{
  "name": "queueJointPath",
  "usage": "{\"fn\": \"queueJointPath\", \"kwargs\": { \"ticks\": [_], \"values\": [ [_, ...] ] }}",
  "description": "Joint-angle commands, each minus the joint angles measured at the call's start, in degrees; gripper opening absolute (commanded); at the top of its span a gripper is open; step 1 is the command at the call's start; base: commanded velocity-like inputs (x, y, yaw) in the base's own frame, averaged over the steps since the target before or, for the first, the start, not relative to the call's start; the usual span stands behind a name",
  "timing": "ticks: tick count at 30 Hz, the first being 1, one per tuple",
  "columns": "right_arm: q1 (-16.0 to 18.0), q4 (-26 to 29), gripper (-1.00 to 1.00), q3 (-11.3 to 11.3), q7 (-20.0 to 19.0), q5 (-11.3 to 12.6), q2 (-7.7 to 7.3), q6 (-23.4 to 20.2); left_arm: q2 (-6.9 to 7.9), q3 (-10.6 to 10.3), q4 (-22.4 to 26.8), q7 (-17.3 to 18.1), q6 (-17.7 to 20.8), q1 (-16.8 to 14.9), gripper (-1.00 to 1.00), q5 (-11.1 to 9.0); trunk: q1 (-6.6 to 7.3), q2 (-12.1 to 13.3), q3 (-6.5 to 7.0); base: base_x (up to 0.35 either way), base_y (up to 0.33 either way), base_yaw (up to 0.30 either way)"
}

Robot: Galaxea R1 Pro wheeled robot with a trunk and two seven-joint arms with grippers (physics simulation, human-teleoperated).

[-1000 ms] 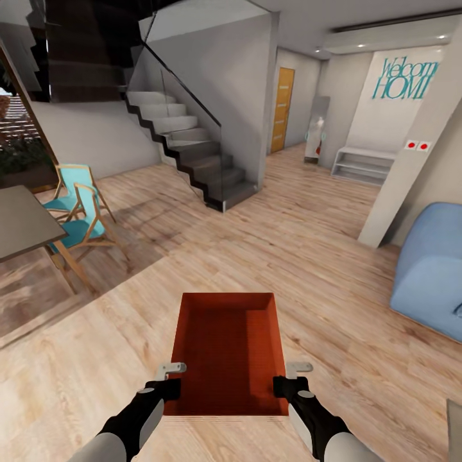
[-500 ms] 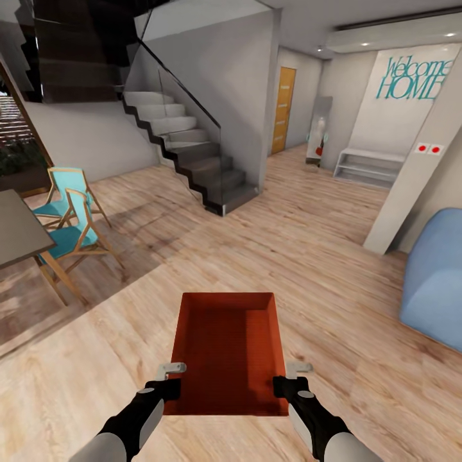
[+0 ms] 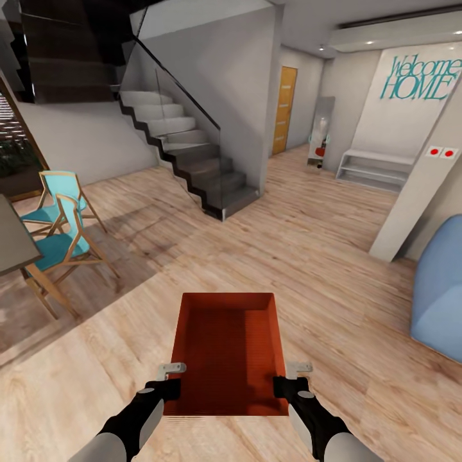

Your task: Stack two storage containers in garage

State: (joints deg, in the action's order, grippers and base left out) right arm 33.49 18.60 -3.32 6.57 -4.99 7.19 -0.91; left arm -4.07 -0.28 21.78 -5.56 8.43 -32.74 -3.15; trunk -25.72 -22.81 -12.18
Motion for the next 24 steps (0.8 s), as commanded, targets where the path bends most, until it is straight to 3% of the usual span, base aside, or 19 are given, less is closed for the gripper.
{"fn": "queueJointPath", "kwargs": {
  "ticks": [1,17,24],
  "values": [
    [0.08,2.41,-1.00,-0.98,2.66,-0.93,-1.38,-0.09,0.46,-0.95,0.03,-0.51,0.36,0.04,-1.00,0.69,-0.06,-0.10,-0.11,0.337,0.000,0.000],
    [0.08,2.44,-1.00,-0.98,2.93,-0.97,-1.32,-0.15,0.46,-0.95,0.08,-0.51,0.36,0.04,-1.00,0.69,-0.06,-0.10,-0.11,0.337,0.000,-0.002],
    [0.08,2.43,-1.00,-0.93,3.46,-0.90,-1.30,-0.15,0.46,-0.95,0.06,-0.51,0.36,0.04,-1.00,0.69,-0.06,-0.10,-0.11,0.337,0.000,-0.219]
  ]
}}
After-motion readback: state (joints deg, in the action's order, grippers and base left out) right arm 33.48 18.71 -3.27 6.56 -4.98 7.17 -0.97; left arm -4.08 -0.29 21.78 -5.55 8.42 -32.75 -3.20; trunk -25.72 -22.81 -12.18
